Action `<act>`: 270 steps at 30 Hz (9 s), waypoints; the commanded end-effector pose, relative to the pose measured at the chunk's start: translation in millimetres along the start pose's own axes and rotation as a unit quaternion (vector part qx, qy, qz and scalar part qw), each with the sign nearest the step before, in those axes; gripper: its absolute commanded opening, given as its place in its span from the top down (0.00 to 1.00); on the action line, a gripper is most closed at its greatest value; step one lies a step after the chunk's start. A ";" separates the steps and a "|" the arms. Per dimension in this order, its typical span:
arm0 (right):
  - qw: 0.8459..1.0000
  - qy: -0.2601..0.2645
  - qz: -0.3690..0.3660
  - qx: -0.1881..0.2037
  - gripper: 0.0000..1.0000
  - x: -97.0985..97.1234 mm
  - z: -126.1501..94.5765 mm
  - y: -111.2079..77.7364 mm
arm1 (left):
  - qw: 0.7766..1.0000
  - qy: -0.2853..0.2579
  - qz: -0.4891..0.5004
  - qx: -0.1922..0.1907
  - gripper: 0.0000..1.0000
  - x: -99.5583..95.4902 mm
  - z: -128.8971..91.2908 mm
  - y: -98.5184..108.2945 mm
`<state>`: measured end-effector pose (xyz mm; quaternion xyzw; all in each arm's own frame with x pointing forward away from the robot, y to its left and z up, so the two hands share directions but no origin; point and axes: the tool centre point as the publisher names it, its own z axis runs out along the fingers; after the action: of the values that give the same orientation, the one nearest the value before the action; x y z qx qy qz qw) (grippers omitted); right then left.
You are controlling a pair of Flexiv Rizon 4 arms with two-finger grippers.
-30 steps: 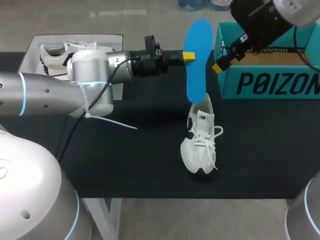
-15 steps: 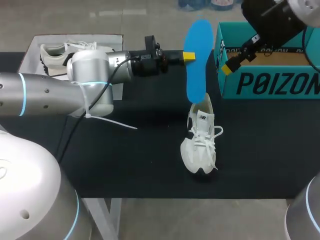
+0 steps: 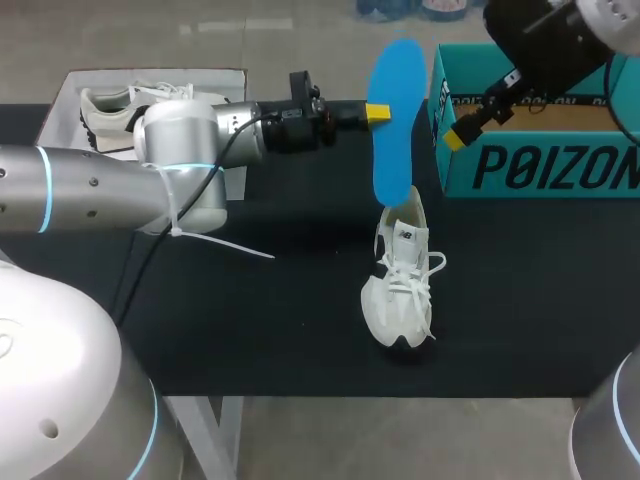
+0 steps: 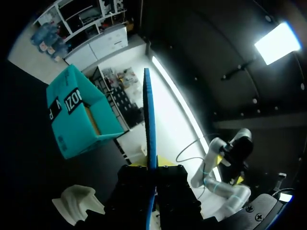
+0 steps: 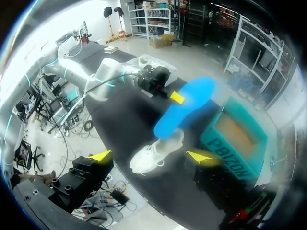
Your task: Take the shoe out of the shoebox, open the shoe tongue, remove and reinsert the insole, then place the shoe into the shoebox
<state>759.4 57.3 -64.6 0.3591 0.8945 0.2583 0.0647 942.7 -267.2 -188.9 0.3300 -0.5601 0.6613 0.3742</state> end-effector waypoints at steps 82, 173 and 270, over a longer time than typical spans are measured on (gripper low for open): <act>1.000 -0.001 0.001 0.001 0.00 0.0 1.5 0.7 | 0.591 0.118 0.792 -0.096 1.00 48.1 -27.2 -2.7; 1.000 -0.001 0.001 0.001 0.00 0.0 1.5 0.7 | 0.022 0.161 0.983 -0.088 1.00 50.1 -46.7 67.7; 0.947 0.268 0.085 -0.154 0.00 -35.2 133.2 60.6 | 0.008 0.158 0.983 -0.097 1.00 24.3 -38.6 -0.3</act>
<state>849.2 117.5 -144.5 0.3403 0.7945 0.4836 -0.1382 930.2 -225.4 -173.3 -0.6886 -0.3344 0.3717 -0.5252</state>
